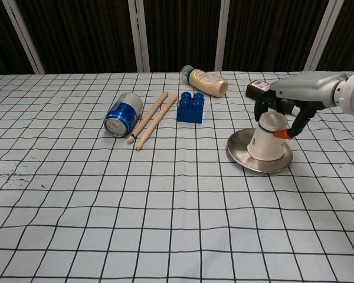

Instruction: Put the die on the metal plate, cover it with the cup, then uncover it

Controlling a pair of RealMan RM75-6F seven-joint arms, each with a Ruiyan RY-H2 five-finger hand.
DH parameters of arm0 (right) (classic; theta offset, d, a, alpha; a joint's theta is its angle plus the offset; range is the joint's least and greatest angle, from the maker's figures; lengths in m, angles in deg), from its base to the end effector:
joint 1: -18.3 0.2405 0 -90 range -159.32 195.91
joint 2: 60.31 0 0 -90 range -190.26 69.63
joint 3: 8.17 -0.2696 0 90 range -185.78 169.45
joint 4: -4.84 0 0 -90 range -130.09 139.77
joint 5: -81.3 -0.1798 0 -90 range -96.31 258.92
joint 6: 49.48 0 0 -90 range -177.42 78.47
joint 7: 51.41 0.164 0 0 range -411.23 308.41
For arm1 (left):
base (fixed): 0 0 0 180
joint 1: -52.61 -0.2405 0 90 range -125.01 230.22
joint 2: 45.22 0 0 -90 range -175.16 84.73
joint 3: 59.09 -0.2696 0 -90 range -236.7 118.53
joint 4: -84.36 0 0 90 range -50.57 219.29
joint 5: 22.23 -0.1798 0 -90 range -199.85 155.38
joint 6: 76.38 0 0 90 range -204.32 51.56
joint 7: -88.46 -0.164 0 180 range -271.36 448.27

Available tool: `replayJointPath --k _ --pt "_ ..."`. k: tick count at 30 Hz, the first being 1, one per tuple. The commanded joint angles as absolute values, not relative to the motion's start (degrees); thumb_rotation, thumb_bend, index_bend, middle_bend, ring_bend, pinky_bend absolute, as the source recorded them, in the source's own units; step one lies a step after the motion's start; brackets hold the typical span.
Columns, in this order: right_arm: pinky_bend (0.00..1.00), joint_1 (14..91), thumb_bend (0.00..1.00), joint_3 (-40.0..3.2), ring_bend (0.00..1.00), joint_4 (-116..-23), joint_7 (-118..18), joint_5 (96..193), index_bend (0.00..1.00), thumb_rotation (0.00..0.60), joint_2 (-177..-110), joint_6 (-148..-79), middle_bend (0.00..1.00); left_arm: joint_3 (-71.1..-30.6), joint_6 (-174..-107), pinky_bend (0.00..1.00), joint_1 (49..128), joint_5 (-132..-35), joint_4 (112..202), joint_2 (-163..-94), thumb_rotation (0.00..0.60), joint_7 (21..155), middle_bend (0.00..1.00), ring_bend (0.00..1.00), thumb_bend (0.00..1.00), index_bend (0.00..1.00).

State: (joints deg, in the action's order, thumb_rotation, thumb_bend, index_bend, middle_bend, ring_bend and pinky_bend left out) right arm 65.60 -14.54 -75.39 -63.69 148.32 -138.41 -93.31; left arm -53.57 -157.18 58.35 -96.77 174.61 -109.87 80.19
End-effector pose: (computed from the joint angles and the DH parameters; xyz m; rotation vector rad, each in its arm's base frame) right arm -0.1799 -0.3950 0.0485 2.0056 -0.8472 0.7204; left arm -0.3439 0.2106 0.2021 -1.2876 -0.8809 -0.6839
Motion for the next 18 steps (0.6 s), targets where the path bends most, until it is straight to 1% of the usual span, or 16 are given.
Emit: replayJointPath --k 1,9,13,18 --pt "0.06 64.22 0.50 -13.55 0.44 -77.79 -63.70 149.39 0.49 0.600 -136.56 -94.62 0.42 -53.62 -157.21 0.06 58.34 -96.84 174.70 -109.86 0.600 80.14 0.00 0.00 0.13 0.16" --pt "0.06 62.63 0.50 -12.05 0.44 -82.27 -63.83 152.34 0.49 0.600 -135.03 -96.66 0.42 -53.68 -157.39 0.06 58.34 -97.09 174.86 -109.87 0.600 80.15 0.00 0.00 0.13 0.16" --pt "0.06 63.38 0.50 -12.46 0.44 -82.66 -64.26 152.94 0.49 0.600 -135.98 -96.29 0.42 -53.82 -157.37 0.06 58.42 -97.41 174.90 -109.96 0.600 79.98 0.00 0.00 0.13 0.16" --pt "0.06 65.43 0.50 -14.15 0.44 -81.17 -64.48 151.86 0.49 0.600 -138.62 -94.50 0.42 -53.71 -157.45 0.06 58.32 -97.09 174.74 -109.88 0.600 80.10 0.00 0.00 0.13 0.16"
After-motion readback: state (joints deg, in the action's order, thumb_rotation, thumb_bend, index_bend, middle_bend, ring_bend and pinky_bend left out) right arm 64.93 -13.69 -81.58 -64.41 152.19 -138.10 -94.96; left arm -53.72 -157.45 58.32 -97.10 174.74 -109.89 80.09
